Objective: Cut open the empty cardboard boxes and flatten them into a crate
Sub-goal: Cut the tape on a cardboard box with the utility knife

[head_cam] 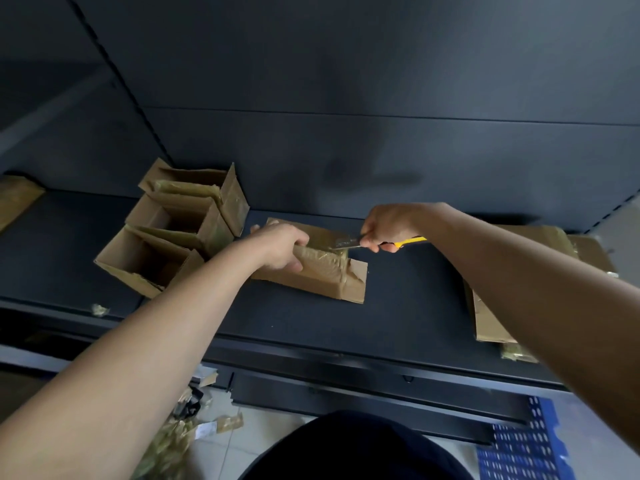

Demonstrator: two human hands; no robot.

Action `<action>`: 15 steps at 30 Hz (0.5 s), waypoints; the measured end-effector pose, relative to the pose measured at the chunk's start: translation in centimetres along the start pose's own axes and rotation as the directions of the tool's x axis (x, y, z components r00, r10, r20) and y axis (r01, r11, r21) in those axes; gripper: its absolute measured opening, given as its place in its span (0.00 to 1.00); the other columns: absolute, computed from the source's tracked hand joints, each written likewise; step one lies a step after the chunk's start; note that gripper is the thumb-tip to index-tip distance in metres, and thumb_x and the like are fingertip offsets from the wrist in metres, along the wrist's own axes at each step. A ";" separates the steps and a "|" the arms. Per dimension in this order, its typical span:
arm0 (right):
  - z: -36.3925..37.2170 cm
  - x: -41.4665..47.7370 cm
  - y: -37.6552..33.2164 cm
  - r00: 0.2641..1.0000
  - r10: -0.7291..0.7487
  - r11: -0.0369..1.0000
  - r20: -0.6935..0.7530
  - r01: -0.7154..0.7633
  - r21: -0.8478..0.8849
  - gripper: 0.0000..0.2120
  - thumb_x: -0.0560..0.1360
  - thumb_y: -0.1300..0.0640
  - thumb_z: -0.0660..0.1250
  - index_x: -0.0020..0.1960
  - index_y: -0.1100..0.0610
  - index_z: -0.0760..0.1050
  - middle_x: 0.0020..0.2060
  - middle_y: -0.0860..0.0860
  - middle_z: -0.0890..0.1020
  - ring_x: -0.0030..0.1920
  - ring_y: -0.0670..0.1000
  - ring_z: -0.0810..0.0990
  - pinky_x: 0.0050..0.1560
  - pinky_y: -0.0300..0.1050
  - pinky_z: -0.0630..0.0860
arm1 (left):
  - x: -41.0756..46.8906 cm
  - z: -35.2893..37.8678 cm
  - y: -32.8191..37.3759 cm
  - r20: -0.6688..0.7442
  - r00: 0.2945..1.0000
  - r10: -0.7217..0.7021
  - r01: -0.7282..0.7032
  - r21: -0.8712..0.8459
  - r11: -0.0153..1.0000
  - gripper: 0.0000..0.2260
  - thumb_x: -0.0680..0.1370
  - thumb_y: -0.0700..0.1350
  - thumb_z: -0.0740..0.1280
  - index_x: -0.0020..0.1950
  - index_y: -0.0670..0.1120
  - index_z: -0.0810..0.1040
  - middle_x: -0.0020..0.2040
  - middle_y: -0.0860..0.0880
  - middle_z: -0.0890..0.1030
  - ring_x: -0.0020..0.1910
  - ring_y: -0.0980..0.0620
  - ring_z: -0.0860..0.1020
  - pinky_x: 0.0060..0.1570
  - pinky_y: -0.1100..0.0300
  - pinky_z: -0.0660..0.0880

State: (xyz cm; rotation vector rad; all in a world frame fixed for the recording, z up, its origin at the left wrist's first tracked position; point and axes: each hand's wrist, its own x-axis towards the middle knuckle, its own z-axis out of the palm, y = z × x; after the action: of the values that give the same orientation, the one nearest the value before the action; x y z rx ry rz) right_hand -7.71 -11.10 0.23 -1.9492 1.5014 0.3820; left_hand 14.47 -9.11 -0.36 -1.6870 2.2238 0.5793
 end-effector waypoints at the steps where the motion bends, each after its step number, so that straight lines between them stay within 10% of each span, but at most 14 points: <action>1: -0.1 0.1 -0.3 1.000 0.001 0.999 0.022 0.000 -0.041 0.14 0.76 0.51 0.60 0.35 0.55 0.76 0.23 0.49 0.76 0.32 0.50 0.74 0.46 0.46 0.72 | 0.0 0.1 -0.1 0.009 1.000 -0.005 0.005 -0.002 1.000 0.09 0.74 0.51 0.70 0.46 0.56 0.70 0.55 0.46 0.69 0.61 0.40 0.67 0.59 0.48 0.66; 15: 0.2 0.7 -2.0 0.995 0.015 0.983 0.096 0.003 -0.185 0.13 0.77 0.55 0.60 0.37 0.59 0.74 0.25 0.54 0.74 0.30 0.53 0.73 0.35 0.40 0.71 | 1.0 -0.5 0.1 -0.069 0.993 0.096 -0.110 -0.238 0.965 0.12 0.75 0.46 0.70 0.34 0.53 0.72 0.41 0.53 0.72 0.45 0.50 0.73 0.41 0.58 0.67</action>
State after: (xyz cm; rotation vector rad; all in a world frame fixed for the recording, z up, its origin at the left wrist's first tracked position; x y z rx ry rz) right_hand -5.60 -11.21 0.27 -2.0370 1.4540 0.6307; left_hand 14.08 -10.16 -0.41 -1.7260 2.3742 0.8696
